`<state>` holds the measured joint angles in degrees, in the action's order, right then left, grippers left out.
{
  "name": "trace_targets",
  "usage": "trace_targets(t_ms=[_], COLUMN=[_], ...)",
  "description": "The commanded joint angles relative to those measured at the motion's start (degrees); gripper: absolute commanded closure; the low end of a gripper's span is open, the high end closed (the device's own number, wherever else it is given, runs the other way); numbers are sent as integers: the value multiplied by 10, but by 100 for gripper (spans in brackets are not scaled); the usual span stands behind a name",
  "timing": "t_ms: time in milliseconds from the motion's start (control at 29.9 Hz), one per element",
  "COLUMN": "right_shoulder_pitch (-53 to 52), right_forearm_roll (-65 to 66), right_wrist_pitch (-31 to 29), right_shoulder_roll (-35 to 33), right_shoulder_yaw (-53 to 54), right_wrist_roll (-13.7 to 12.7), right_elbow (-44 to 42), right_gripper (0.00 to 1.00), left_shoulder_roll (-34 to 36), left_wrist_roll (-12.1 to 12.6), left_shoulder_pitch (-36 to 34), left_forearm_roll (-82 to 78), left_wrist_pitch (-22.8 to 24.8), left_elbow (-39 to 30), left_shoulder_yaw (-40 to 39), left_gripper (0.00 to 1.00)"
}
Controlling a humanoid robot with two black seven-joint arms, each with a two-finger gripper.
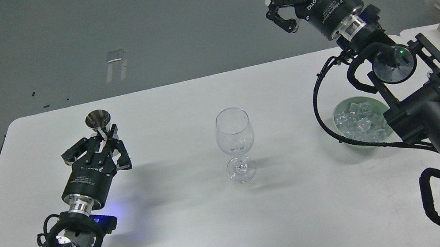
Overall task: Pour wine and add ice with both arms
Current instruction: 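Carry the jigger with the left gripper toward the wine glass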
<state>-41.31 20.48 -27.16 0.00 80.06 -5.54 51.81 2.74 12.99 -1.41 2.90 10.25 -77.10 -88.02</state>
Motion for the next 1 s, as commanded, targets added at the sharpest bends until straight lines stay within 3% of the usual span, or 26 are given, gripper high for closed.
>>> trace_targets(t_ms=[0,368,969], right_shoulder_pitch=[0,-2,-2], right_forearm_roll=[0,0,0], right_wrist_pitch=[0,0,0], right_shoulder_roll=[0,0,0], right_shoulder_yaw=[0,0,0], right_wrist_roll=[0,0,0], right_elbow=[0,0,0], right_gripper=[0,0,0], left_shoulder_roll=[14,59,56], left_wrist_roll=[0,1,16], left_shoulder_pitch=[-10,-38,-47], left_forearm_roll=[-1,-1,0], left_wrist_pitch=[3,7,-16], left_elbow=[-1,-22,-60], left_shoulder_yaw=[13,37,81], left_gripper=[91,91,90])
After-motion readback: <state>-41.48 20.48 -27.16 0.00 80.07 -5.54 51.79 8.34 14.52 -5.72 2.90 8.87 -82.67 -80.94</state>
